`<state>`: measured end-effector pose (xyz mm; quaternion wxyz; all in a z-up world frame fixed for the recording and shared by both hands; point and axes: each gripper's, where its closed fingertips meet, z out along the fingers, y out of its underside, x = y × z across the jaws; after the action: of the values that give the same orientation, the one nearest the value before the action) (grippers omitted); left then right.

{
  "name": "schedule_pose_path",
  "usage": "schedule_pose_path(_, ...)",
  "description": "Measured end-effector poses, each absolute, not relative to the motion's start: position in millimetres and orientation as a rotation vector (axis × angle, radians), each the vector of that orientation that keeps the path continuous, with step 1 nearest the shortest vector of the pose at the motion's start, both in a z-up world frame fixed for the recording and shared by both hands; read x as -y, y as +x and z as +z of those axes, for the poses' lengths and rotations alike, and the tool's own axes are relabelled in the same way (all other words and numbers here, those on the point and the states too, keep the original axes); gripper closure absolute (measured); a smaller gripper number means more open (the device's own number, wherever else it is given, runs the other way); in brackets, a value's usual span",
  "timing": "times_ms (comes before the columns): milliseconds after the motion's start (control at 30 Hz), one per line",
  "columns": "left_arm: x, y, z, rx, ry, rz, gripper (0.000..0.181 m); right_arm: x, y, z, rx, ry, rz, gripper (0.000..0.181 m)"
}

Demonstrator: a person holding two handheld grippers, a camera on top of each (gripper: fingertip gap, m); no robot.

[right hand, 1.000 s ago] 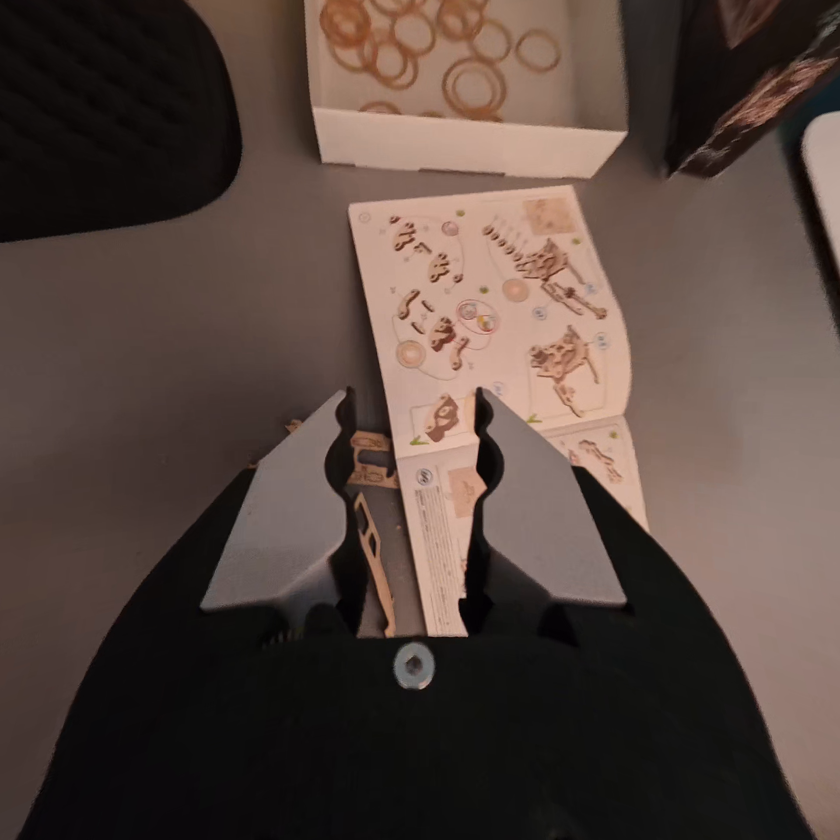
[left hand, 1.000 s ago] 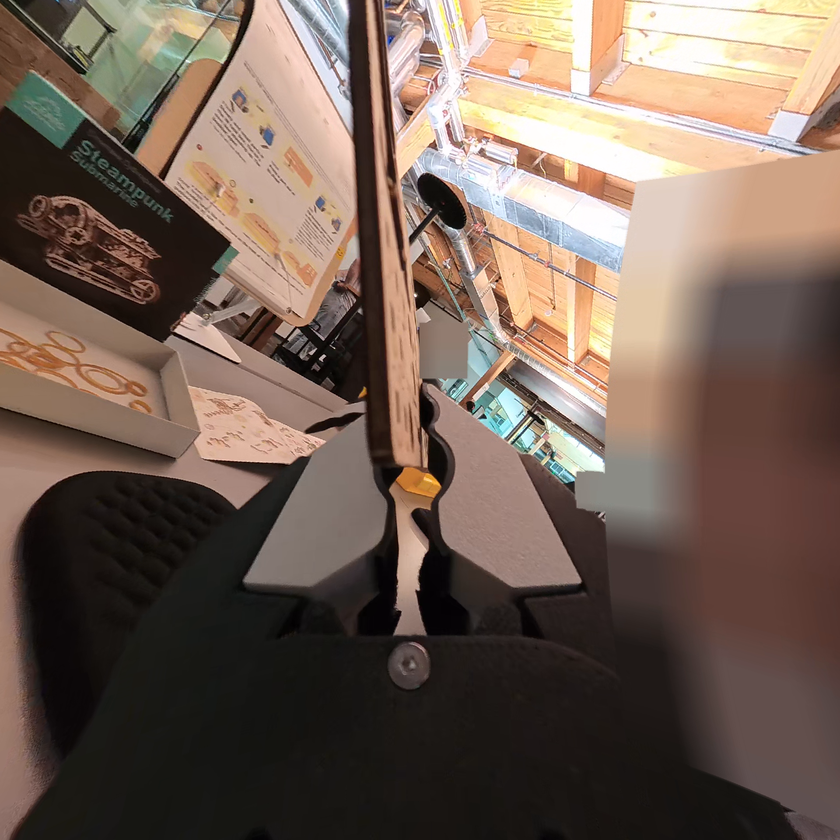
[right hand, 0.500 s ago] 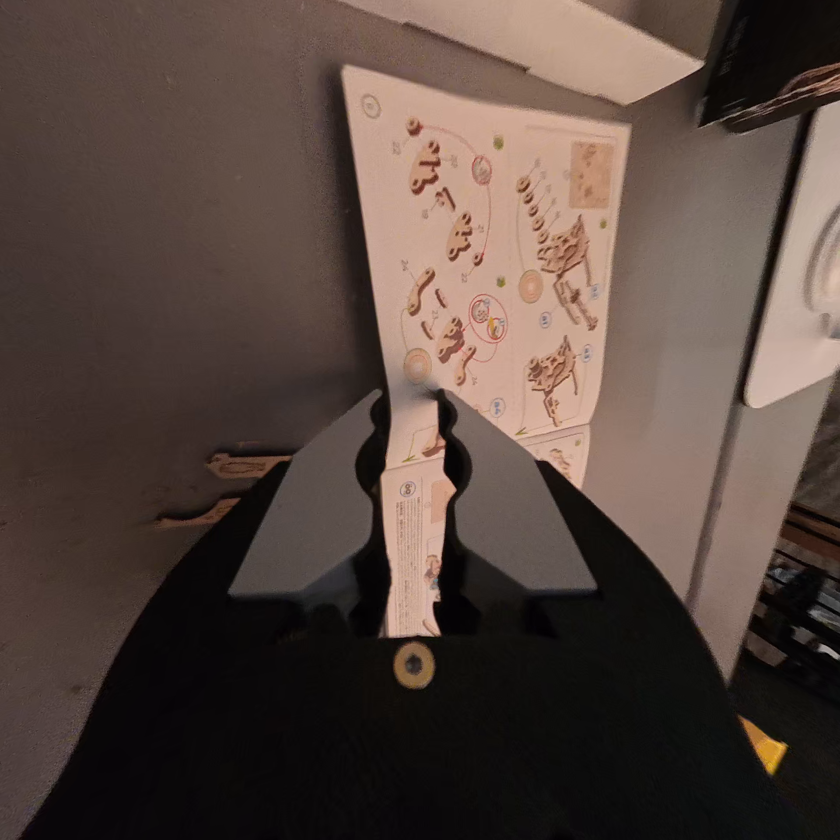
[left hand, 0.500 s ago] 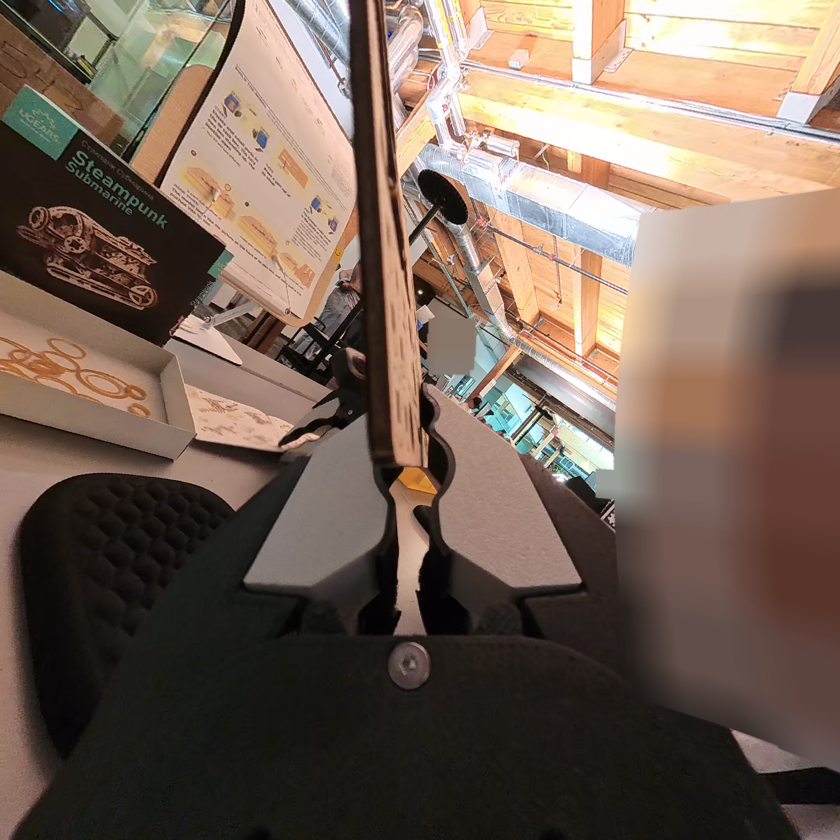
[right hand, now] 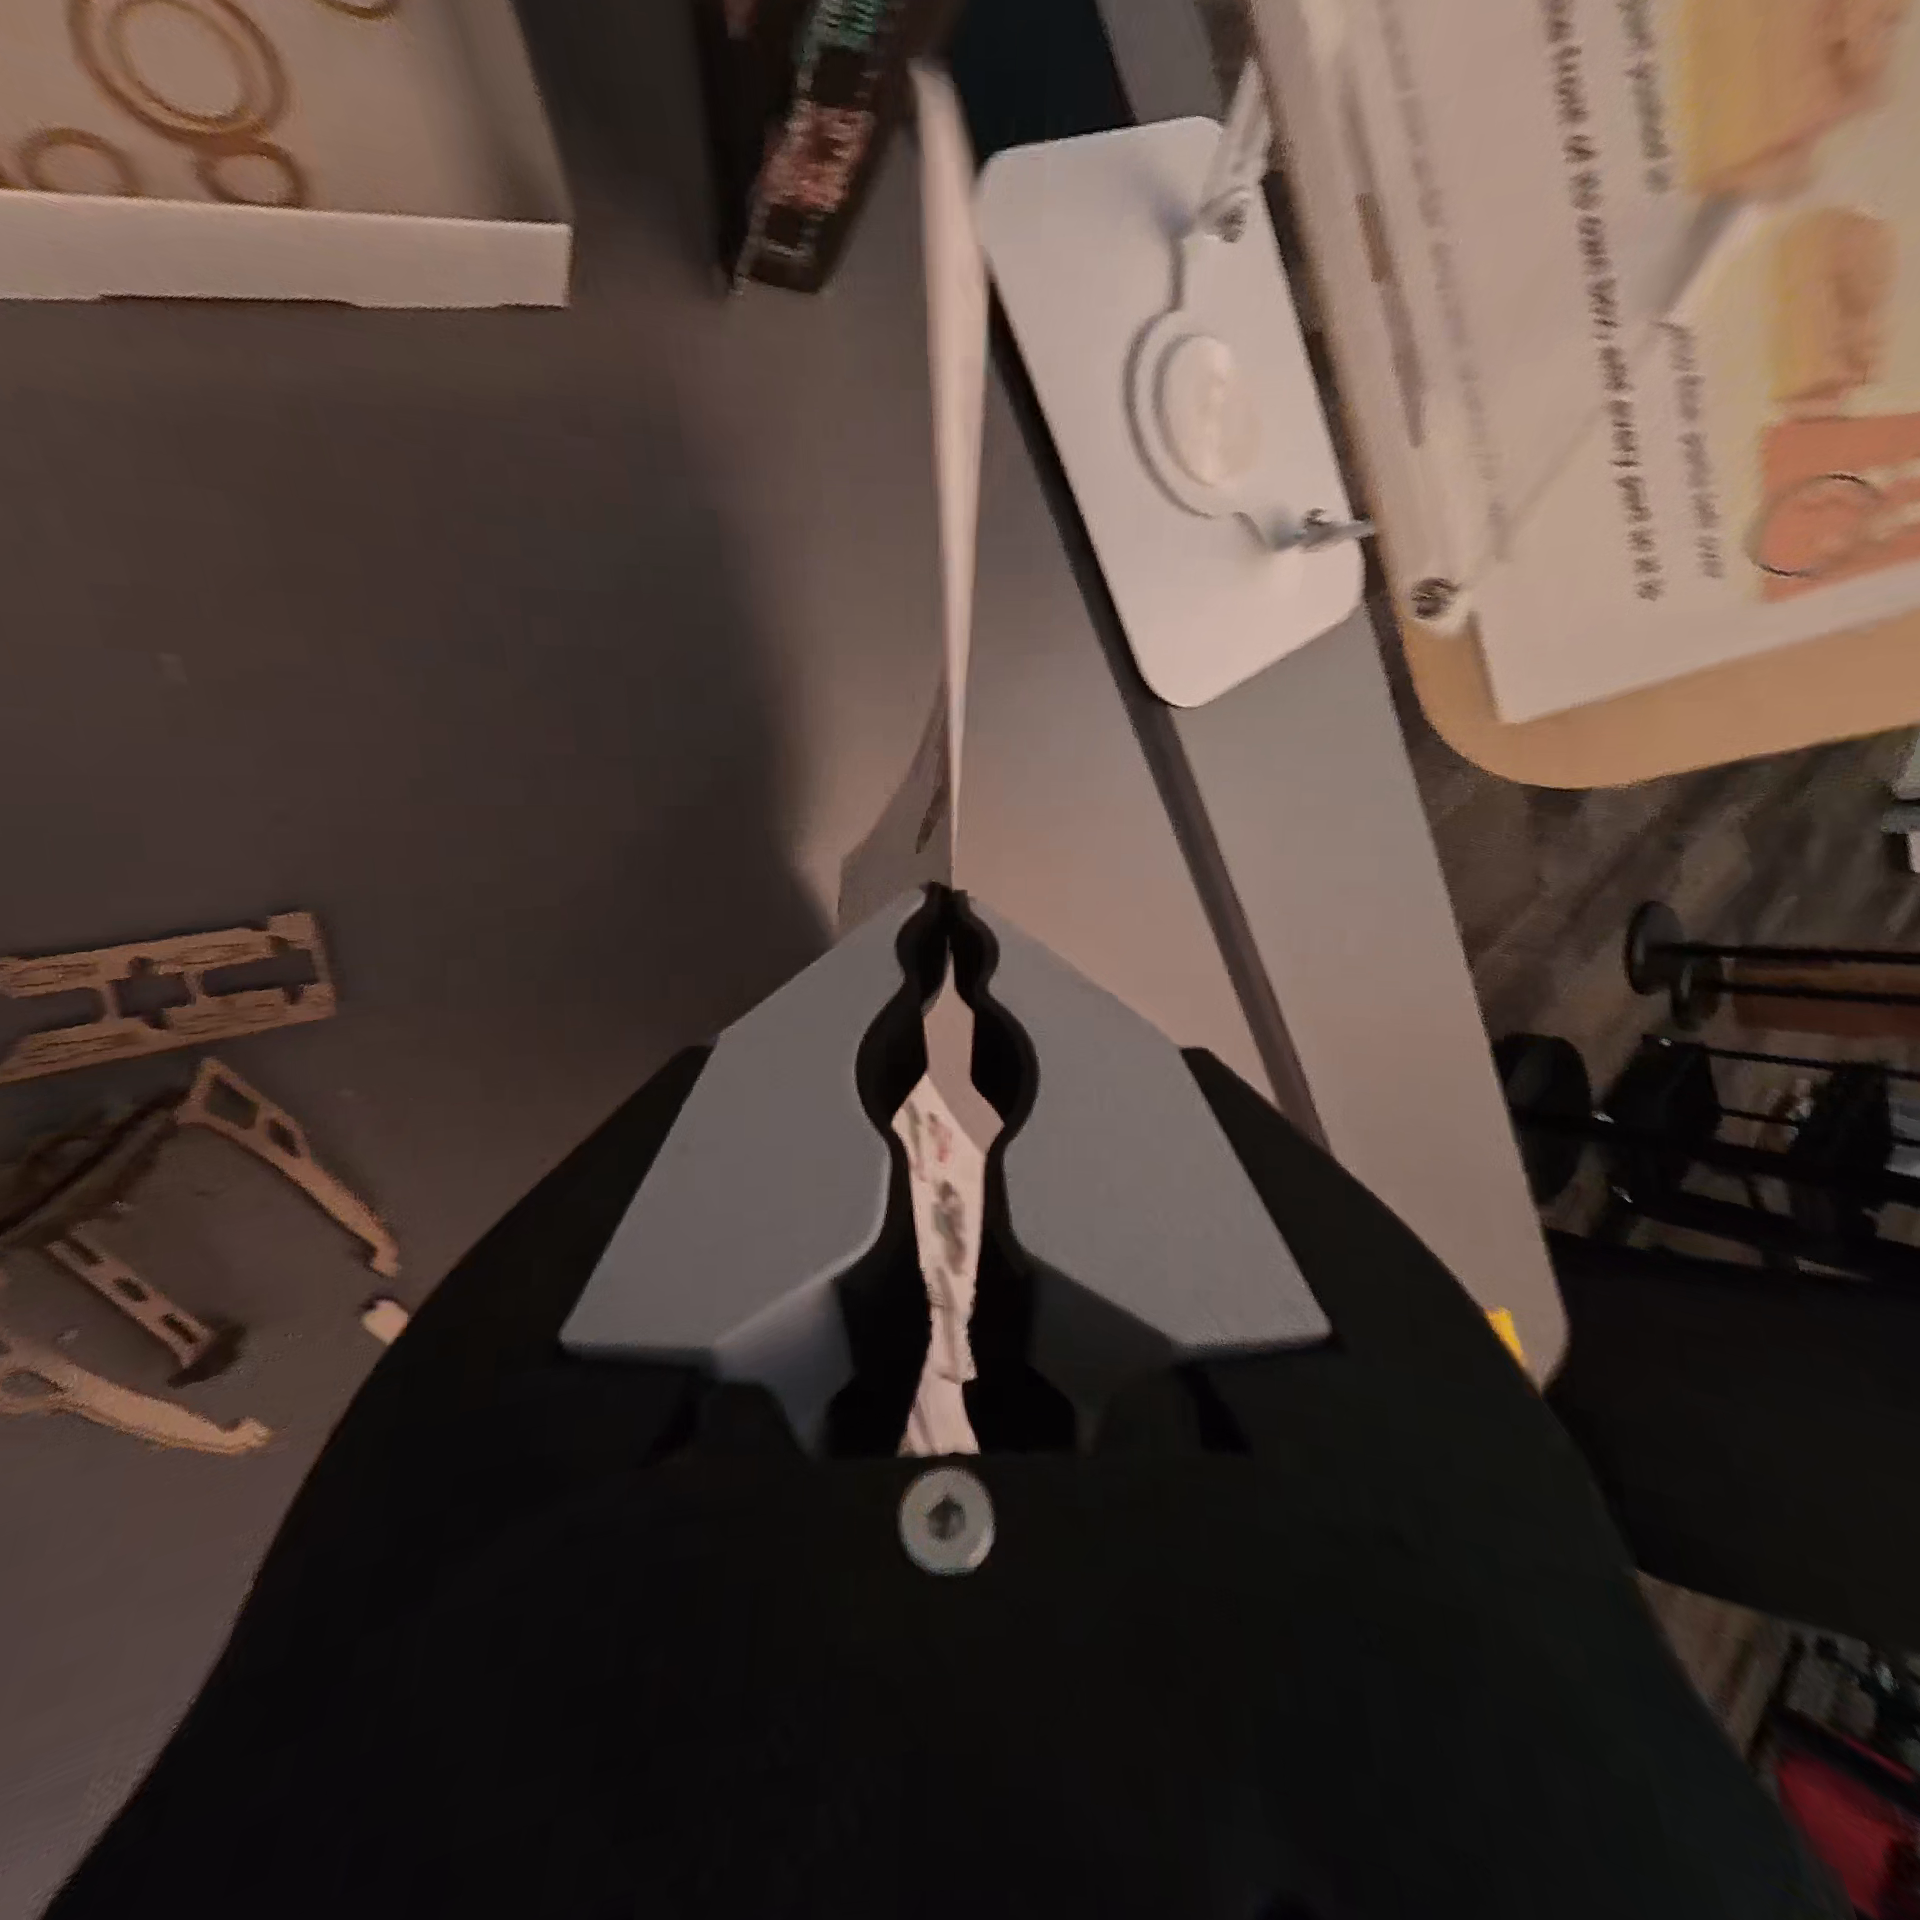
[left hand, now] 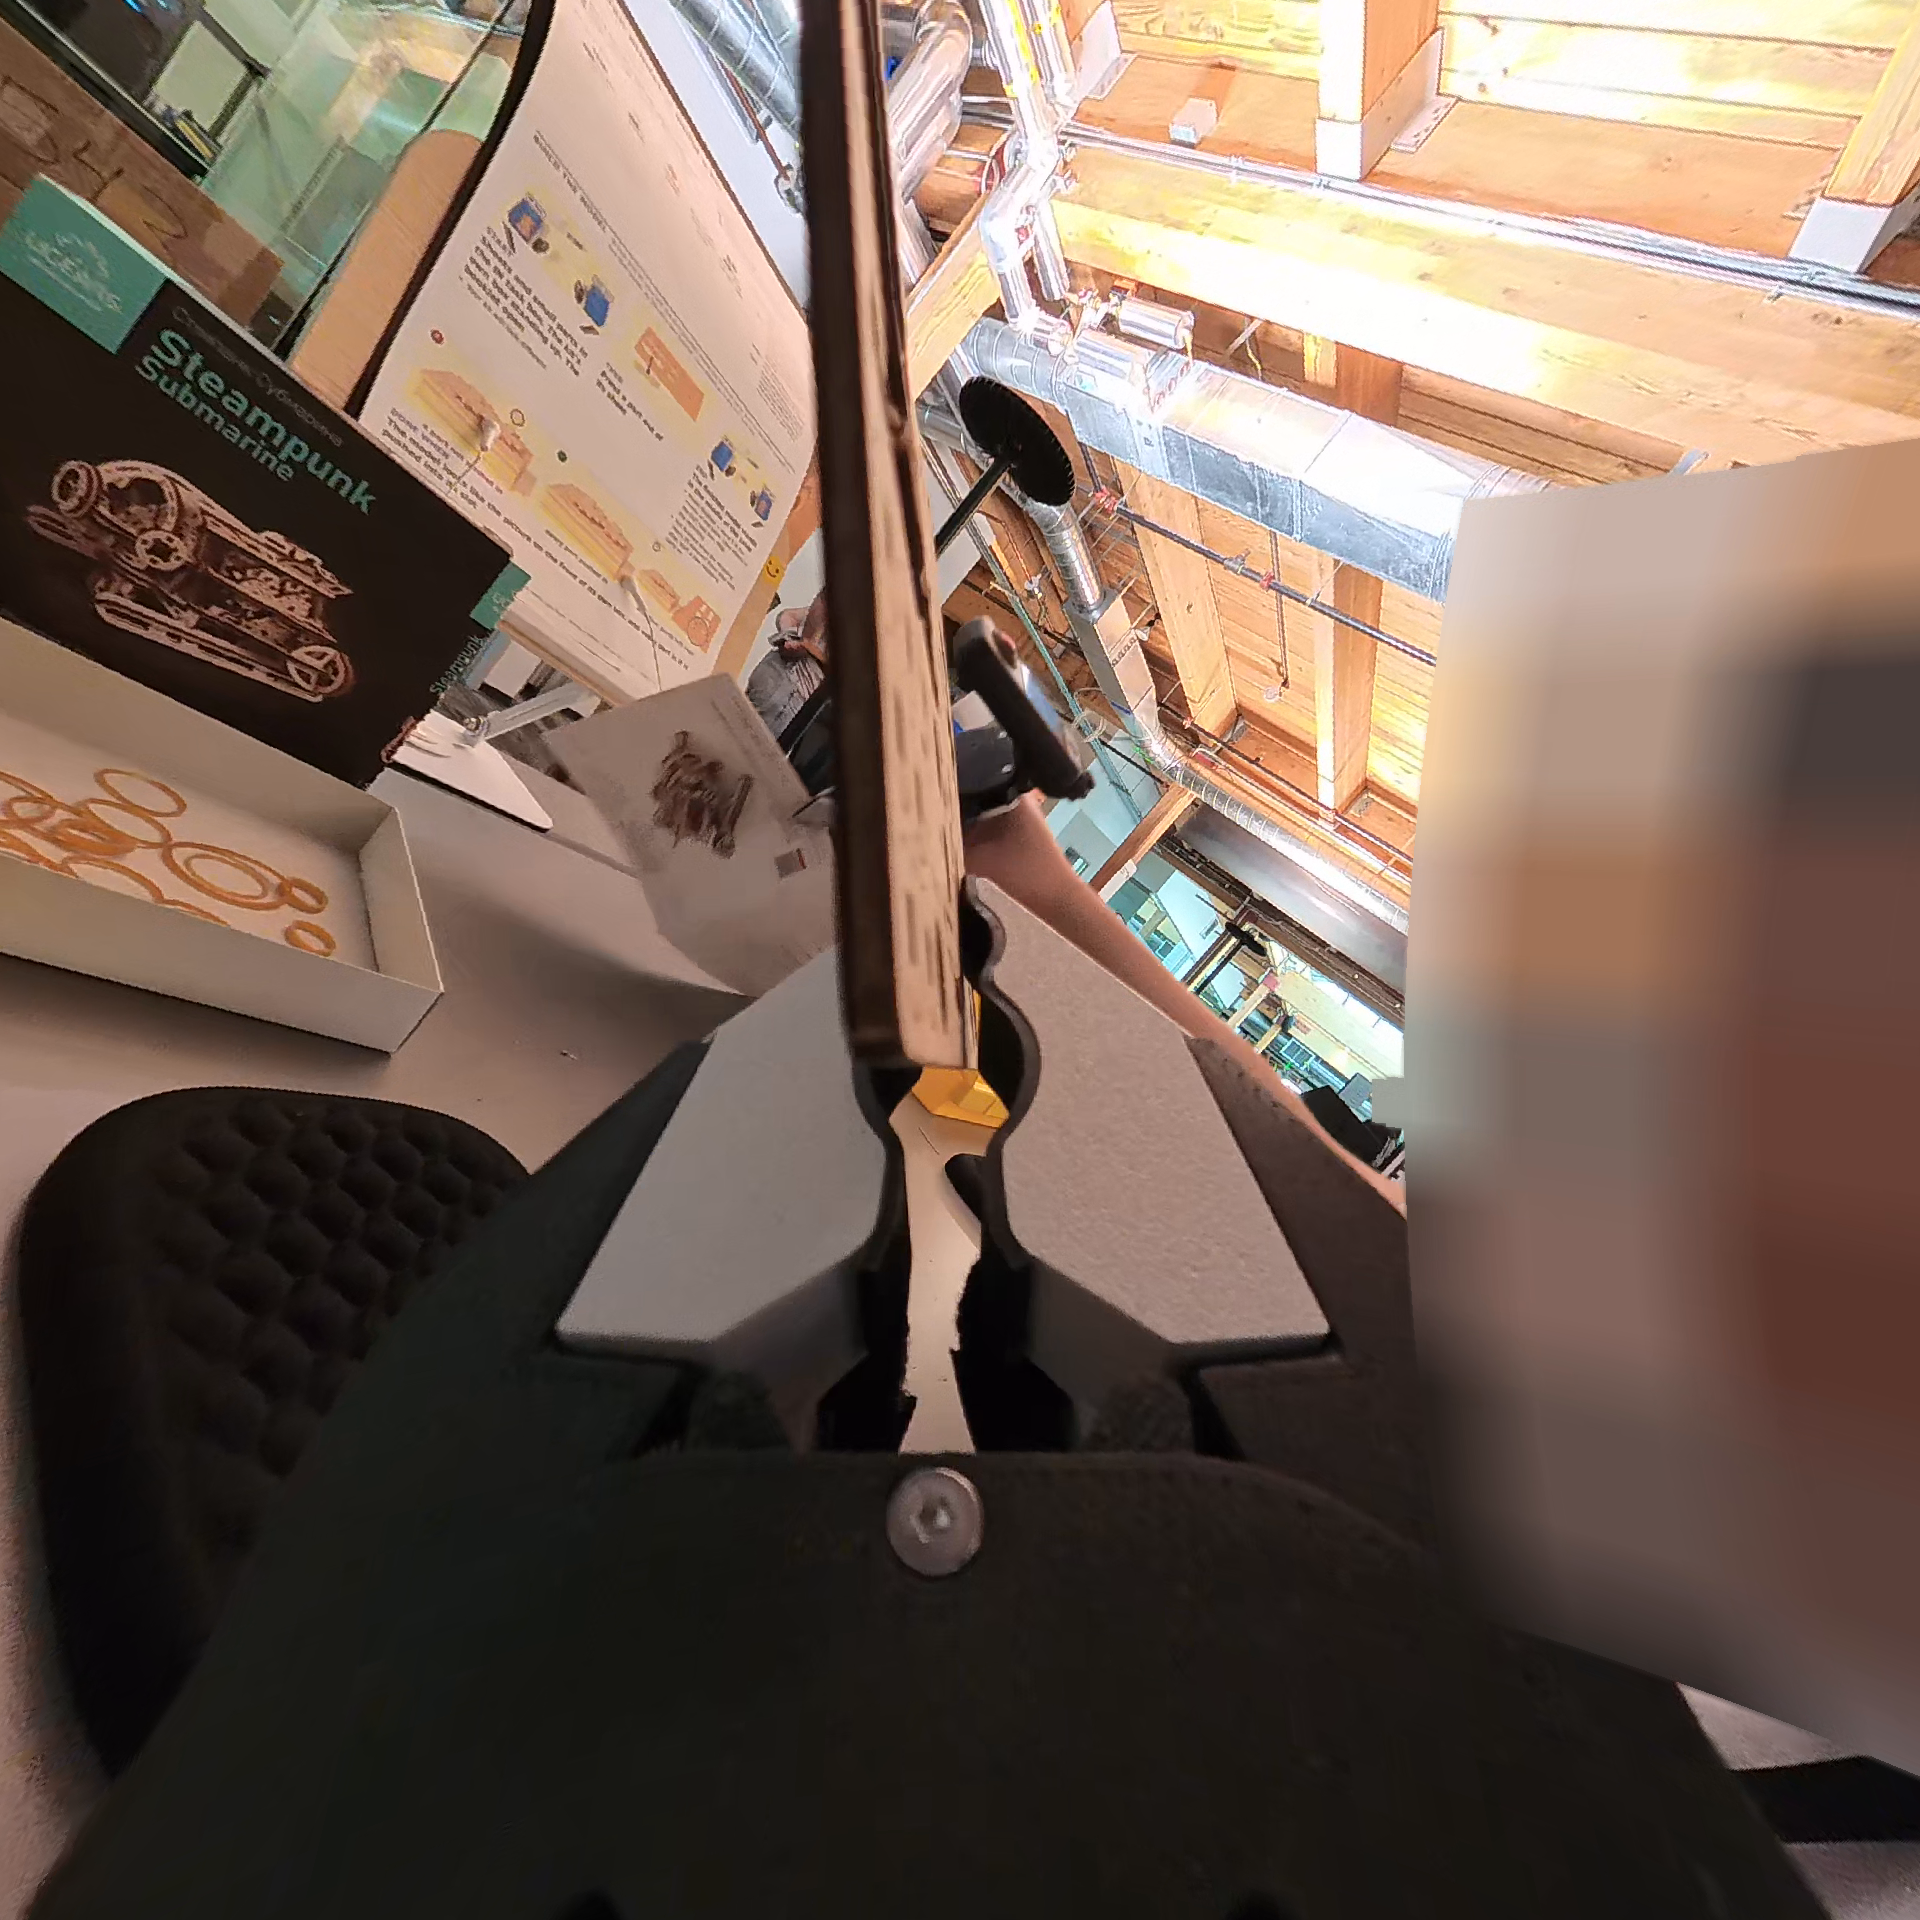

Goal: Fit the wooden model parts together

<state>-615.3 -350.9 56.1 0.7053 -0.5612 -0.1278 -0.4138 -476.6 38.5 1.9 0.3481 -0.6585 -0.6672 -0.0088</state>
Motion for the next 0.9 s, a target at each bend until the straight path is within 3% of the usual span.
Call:
schedule_pose_path(300, 338, -613, 48, 0.313, -1.295, -0.914, 0.181, -79, -452, 23, 1.702, -1.623, -0.259, 0.181)
schedule_pose_path(533, 309, -603, 27, 0.337, -1.356, -0.92, 0.181, -50, -463, -40, 1.794, -1.62, -0.219, 0.181)
schedule_pose_path(767, 283, -585, 9, 0.323, -1.417, -0.941, 0.181, -11, -471, -91, 1.753, -1.788, 0.08, 0.169)
schedule_pose_path(900, 273, -571, 0, 0.32, -1.429, -0.99, 0.181, 48, -484, -51, 1.56, -1.742, 0.458, 0.156)
